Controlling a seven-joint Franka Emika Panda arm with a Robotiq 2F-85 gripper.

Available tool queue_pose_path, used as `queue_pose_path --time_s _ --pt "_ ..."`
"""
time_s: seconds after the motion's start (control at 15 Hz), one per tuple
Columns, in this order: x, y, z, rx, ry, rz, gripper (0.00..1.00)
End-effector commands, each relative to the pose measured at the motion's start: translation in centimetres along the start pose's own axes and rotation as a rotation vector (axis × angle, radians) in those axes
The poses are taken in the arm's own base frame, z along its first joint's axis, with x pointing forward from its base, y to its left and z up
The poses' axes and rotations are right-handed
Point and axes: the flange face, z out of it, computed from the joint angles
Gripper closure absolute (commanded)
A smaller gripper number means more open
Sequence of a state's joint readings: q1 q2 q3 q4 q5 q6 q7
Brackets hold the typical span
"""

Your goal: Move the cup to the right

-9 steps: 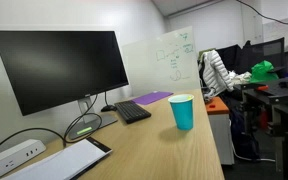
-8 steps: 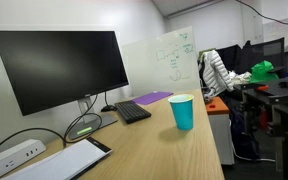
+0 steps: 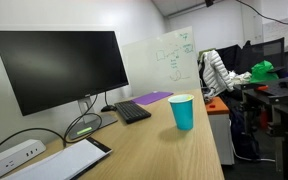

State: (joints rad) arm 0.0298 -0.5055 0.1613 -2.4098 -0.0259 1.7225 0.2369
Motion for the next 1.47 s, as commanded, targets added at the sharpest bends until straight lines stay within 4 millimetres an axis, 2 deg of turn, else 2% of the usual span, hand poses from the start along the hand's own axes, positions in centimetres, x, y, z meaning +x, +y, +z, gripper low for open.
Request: queue_pose_path --time_s 0.0,0.33,0.53,0.67,0.93,1.0,1.07,1.4 --pt "4.8 -0.3 3.6 0.036 0.006 0.157 0.0" --pt "11.9 1.4 12.0 0.108 0.0 0.244 0.0" --pt "14.4 2.7 16.2 0.116 -0.003 0.209 0.0" --pt "15.5 3.2 18.2 0.105 0.013 0.194 0.0" --pt "16.8 3.7 20.9 0.106 -0.032 0.202 0.0" --pt "16.8 3.5 21.1 0.098 -0.079 0.216 0.0" --pt "16.4 3.7 21.3 0.107 -0.045 0.222 0.0" --pt "16.8 3.5 21.4 0.104 -0.058 0.217 0.0"
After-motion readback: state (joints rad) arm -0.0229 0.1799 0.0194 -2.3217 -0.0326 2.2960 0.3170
